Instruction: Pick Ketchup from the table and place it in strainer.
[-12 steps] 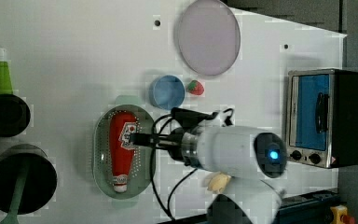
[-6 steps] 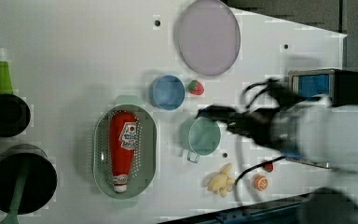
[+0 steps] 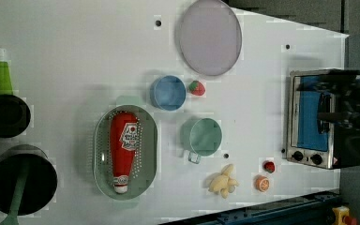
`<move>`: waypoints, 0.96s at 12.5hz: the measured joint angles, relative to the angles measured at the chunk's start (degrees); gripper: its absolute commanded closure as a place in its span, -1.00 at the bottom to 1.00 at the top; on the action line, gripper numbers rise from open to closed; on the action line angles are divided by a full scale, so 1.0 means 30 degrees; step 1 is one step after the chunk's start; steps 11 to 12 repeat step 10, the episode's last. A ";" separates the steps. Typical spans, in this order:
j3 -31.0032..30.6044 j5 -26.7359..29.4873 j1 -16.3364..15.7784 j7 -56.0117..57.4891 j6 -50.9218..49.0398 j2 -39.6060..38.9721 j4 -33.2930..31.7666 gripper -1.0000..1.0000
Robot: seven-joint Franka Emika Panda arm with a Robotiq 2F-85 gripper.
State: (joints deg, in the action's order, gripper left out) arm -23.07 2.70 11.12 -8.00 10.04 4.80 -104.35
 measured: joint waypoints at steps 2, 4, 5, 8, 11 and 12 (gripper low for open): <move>0.1623 0.0181 0.0096 0.0331 -0.1796 -0.0126 0.0989 -1.00; 0.3145 -0.0116 0.0224 0.1161 -0.2281 -0.0050 0.1567 -1.00; 0.3602 -0.0297 0.0438 0.1479 -0.2292 -0.0106 0.1809 -1.00; 0.4248 -0.0541 0.1100 0.1537 -0.2296 -0.0622 0.2294 -1.00; 0.4600 -0.0855 0.1007 0.1549 -0.2173 -0.0865 0.2182 -1.00; 0.4600 -0.0855 0.1007 0.1549 -0.2173 -0.0865 0.2182 -1.00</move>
